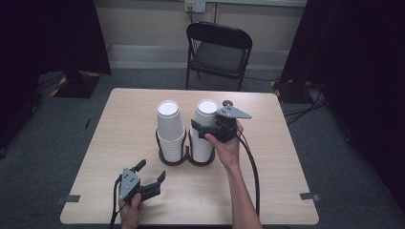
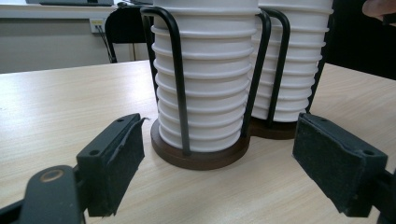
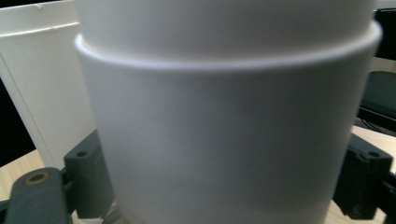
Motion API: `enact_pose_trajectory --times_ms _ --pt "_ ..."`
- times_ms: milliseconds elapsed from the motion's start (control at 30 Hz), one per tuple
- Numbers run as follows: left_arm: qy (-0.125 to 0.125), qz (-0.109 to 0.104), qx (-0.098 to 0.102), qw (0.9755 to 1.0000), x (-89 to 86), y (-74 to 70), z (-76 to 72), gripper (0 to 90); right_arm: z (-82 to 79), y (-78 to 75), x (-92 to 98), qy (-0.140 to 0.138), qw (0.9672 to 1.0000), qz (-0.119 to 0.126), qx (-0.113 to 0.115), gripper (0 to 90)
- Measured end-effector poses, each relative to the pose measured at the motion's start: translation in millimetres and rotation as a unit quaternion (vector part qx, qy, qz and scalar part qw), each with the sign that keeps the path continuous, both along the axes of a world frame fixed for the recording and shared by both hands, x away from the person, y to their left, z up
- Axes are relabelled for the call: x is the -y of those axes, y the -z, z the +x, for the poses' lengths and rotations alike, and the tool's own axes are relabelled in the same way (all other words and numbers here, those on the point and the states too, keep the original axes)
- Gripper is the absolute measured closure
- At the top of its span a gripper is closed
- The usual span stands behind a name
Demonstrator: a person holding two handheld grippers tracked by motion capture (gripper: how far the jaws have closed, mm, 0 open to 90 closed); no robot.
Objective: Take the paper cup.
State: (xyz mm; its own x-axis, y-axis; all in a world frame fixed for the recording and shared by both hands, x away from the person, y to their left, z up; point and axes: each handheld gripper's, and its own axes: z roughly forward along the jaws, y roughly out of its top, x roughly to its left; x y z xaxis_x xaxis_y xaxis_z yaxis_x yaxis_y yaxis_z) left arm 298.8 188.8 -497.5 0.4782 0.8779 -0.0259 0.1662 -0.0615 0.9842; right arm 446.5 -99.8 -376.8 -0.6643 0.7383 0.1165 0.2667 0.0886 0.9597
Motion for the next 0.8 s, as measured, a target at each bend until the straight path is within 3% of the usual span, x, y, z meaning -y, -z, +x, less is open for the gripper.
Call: enact_pose_trajectory --times_ms 300,800 --pt "0.001 -0.004 0.000 1.0000 -0.3 0.1 0.1 16.2 0.2 8.3 -4.1 0.007 0.9999 -0.008 -0.005 12.1" --pt "0.008 -0.001 -0.003 1.0000 -0.3 -0.1 0.9 16.2 -0.4 4.8 -2.8 -0.004 0.9999 -0.010 -0.001 13.9"
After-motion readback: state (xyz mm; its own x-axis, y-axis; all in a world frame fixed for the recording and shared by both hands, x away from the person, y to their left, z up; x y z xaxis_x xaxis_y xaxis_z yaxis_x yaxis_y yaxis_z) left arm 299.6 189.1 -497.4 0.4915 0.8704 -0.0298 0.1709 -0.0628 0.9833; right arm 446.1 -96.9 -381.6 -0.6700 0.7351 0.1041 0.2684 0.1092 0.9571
